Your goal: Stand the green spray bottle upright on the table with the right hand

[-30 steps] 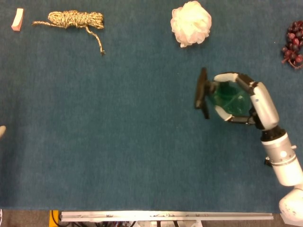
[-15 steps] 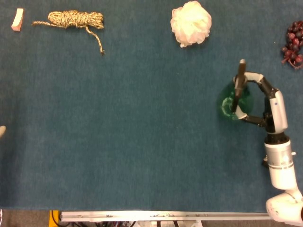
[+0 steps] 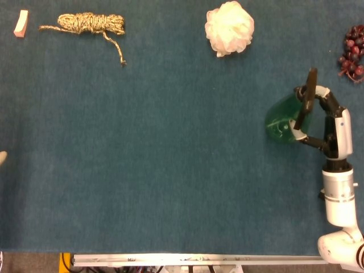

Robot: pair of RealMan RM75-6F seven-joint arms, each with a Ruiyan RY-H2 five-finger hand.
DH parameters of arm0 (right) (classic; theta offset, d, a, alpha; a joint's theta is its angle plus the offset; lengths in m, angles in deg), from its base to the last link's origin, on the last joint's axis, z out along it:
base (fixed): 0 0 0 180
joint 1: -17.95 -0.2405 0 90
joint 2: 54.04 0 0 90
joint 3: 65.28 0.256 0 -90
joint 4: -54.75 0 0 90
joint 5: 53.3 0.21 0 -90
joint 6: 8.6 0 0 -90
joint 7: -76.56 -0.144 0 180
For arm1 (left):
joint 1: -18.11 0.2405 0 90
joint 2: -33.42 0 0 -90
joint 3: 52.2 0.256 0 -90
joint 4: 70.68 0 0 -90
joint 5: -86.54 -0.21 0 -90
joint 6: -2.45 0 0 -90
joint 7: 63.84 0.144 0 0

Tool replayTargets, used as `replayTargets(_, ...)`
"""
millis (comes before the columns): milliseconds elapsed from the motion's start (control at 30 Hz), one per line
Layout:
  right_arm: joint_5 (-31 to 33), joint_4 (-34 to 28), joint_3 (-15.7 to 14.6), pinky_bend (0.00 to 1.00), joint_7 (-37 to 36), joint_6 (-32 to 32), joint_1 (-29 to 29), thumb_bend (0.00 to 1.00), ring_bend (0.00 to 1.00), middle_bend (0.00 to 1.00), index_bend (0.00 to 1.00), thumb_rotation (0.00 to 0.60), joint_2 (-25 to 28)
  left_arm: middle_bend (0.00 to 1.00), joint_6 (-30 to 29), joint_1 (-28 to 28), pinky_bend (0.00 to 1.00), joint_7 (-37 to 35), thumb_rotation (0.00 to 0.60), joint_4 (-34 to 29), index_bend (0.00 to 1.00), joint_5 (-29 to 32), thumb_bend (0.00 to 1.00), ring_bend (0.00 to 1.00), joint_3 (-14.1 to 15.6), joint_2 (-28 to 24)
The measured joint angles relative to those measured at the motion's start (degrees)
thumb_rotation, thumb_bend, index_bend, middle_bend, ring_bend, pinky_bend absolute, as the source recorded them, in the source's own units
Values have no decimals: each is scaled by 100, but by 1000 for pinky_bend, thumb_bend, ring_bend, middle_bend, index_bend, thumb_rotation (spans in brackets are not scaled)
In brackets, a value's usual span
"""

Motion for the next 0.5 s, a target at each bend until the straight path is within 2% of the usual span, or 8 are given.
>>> replayTargets(500, 52, 656, 47, 469, -518, -152, -52, 345, 337, 496, 477, 600, -259, 0, 0, 0, 0, 0, 600, -1, 0, 0, 0, 0, 1, 0)
